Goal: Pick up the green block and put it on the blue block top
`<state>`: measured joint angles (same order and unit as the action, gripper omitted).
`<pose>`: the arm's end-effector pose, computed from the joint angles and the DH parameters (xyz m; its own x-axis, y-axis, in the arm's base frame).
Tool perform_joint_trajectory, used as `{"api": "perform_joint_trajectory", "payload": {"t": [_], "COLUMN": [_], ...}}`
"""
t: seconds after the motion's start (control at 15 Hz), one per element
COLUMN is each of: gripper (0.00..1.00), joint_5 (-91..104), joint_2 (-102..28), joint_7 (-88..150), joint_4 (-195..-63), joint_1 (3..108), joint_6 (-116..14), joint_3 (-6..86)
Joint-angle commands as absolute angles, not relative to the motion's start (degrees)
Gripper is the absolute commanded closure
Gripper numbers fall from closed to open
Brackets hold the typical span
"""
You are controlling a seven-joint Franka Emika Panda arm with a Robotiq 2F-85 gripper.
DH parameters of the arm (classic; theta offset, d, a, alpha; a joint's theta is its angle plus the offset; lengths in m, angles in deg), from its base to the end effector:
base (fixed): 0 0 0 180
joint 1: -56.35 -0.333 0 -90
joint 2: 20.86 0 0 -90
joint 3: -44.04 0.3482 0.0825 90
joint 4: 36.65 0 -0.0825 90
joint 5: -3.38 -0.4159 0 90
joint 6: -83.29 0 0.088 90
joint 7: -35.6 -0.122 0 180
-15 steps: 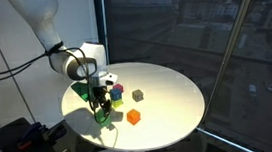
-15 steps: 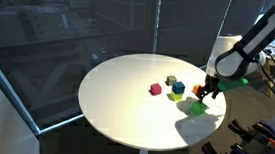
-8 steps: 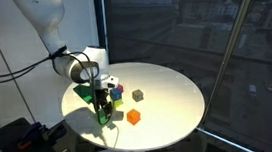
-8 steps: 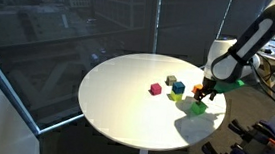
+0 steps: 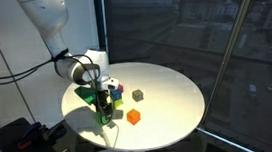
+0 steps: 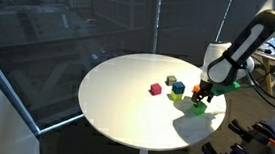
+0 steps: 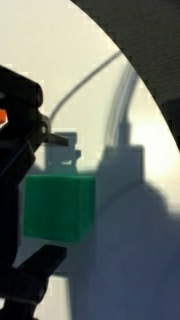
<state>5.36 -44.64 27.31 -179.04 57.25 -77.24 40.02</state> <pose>0.4693 -0.0426 0.1047 0.9768 -0.1931 -0.0921 -0.1891 -0.9807 0.0503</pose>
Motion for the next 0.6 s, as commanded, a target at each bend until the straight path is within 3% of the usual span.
{"api": "perform_joint_trajectory", "payload": {"t": [0.0,0.07,0.13,0.27,0.53], "gripper": [0.0,0.0,0.25,0.34,0.66], "joint_5": [5.3,5.3,5.2,5.3,5.3], "joint_2": [-46.1,-46.4,-46.6,-46.9,-47.1], "joint_7": [28.4,28.4,28.6,28.6,28.8], "joint_4": [-177.7,-177.5,-177.5,-177.3,-177.2], "joint_1": [56.8,56.8,56.9,56.9,56.9], "joint_6": [-77.2,-77.2,-77.1,-77.1,-76.9], "joint_3": [39.4,39.4,39.5,39.4,39.5]}}
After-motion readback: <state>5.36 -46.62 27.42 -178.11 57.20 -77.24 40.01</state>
